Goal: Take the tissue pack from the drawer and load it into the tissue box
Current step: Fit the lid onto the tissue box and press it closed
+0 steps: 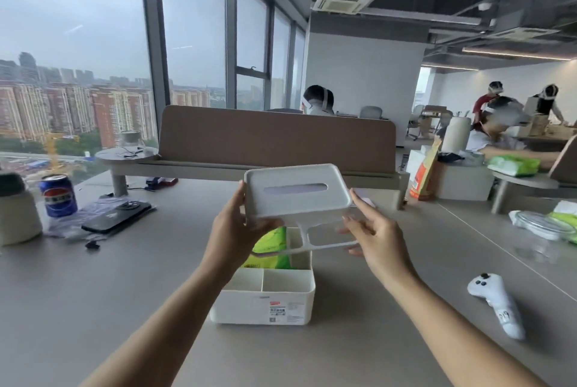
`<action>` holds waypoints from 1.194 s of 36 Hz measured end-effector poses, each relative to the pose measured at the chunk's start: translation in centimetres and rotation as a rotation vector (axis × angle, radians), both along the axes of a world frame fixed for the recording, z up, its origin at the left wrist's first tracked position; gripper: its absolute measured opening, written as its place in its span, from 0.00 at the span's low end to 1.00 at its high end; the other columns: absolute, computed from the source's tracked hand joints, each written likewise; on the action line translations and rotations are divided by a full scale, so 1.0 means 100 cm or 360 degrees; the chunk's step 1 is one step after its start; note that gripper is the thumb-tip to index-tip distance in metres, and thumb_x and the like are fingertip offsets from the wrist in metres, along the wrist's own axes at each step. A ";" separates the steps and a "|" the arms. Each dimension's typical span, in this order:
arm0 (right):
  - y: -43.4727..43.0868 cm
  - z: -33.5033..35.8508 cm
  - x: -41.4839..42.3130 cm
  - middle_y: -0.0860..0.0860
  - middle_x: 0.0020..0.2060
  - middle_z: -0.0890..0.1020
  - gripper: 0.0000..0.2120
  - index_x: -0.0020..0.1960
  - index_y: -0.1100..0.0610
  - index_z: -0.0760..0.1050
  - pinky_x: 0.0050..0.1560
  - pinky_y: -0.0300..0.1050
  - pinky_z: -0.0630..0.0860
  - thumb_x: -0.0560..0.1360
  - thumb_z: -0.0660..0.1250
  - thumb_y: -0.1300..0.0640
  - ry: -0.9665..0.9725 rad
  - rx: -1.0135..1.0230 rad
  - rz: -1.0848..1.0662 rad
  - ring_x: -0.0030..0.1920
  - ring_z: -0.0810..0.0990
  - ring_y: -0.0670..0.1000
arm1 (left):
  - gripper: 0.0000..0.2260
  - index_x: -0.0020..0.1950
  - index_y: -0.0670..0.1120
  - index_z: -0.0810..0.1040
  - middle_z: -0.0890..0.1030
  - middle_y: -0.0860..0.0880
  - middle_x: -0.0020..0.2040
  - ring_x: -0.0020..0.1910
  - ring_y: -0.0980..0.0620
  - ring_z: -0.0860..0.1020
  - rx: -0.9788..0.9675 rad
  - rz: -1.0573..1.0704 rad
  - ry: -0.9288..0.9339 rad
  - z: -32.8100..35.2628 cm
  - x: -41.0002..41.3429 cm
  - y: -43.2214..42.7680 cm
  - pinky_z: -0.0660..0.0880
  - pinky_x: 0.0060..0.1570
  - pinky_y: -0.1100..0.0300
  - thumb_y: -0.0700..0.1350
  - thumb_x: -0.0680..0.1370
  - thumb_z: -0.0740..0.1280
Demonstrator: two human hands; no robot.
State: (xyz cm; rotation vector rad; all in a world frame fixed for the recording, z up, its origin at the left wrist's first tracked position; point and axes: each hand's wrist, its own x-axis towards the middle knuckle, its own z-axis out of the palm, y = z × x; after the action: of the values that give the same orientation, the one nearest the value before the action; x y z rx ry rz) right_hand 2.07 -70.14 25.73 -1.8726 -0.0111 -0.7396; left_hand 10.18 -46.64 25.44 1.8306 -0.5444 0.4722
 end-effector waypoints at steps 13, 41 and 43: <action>0.039 -0.051 0.025 0.49 0.52 0.80 0.18 0.60 0.54 0.79 0.43 0.25 0.71 0.70 0.74 0.56 0.0055 -0.0039 -0.0118 0.44 0.79 0.41 | 0.34 0.70 0.48 0.75 0.77 0.68 0.49 0.40 0.76 0.76 0.0053 0.0072 0.0191 -0.026 0.003 0.053 0.68 0.40 0.81 0.44 0.65 0.81; 0.036 -0.072 0.031 0.45 0.49 0.82 0.12 0.52 0.50 0.83 0.42 0.41 0.72 0.69 0.75 0.53 0.0089 -0.0178 -0.0199 0.46 0.79 0.49 | 0.15 0.51 0.62 0.79 0.84 0.65 0.45 0.45 0.62 0.82 0.0261 -0.0030 0.0435 -0.059 0.021 0.060 0.78 0.49 0.57 0.55 0.67 0.77; 0.034 -0.072 0.031 0.44 0.48 0.83 0.11 0.51 0.48 0.82 0.43 0.43 0.73 0.68 0.75 0.52 0.0096 -0.0159 -0.0186 0.46 0.79 0.50 | 0.16 0.53 0.61 0.80 0.85 0.63 0.46 0.45 0.61 0.82 0.0287 -0.0037 0.0448 -0.058 0.021 0.061 0.79 0.49 0.56 0.56 0.67 0.77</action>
State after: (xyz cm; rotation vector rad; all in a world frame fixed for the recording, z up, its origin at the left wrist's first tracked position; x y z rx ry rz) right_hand 5.19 -66.76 18.57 -2.0038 0.1025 -0.7741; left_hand 12.31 -40.57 19.67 2.0185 -0.4248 0.1481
